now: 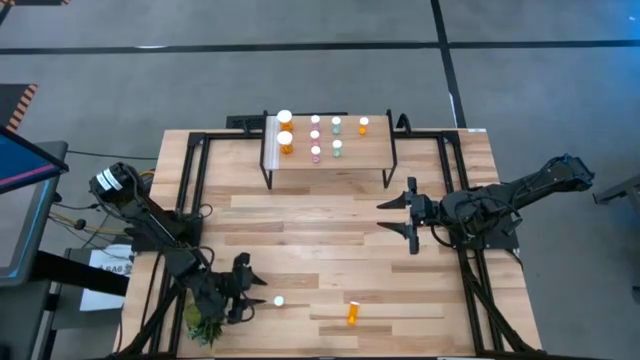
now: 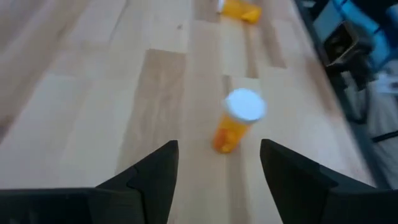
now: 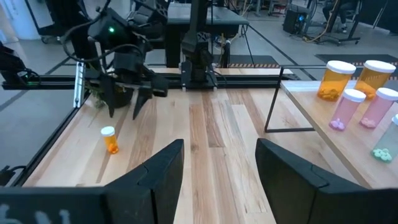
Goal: Pick and place medicine bottles onto shelf by color
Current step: Put the left small orange pill bottle on the shelf aligned with the other small orange pill bottle
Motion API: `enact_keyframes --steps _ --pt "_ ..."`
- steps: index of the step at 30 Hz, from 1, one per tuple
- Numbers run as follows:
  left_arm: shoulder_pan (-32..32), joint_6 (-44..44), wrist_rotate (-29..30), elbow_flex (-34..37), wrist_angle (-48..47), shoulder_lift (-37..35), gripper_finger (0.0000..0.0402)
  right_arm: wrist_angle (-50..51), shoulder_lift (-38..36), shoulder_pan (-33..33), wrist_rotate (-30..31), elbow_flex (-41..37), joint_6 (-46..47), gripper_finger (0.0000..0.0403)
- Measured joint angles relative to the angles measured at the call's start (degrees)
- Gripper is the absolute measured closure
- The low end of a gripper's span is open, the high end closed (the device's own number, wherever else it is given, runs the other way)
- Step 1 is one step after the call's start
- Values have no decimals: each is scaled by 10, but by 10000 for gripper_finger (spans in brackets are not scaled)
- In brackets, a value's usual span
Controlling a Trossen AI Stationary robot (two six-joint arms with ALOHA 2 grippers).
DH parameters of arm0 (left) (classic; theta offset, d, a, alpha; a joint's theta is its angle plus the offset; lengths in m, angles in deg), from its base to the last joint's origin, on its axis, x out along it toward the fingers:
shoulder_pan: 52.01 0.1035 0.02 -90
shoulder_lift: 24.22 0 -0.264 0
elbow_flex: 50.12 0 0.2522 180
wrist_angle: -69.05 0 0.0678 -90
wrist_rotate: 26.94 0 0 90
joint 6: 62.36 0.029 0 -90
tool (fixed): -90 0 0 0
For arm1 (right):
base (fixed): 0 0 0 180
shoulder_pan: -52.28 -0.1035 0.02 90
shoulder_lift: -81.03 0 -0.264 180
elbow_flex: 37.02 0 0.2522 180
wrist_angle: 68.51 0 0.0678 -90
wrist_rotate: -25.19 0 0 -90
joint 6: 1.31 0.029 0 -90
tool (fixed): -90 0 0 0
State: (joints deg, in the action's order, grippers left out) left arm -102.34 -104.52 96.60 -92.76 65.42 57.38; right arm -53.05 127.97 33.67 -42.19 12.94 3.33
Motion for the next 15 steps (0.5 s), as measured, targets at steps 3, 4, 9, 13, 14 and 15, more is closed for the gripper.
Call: enact_keyframes --steps 3,4,9,13,14,15 --pt "0 34 -1 1 -5 0 188 0 0 0 0 0 0 182" --pt "-1 48 -1 0 -5 0 188 0 0 0 0 0 0 182" --pt "0 60 -3 0 -9 0 187 1 0 0 0 0 3 182" --pt "2 30 -7 0 -19 5 174 2 0 0 0 0 3 182" --pt "4 29 -7 0 -15 13 170 2 0 0 0 0 3 182" --pt "5 28 -8 0 -13 21 167 2 0 0 0 0 3 182"
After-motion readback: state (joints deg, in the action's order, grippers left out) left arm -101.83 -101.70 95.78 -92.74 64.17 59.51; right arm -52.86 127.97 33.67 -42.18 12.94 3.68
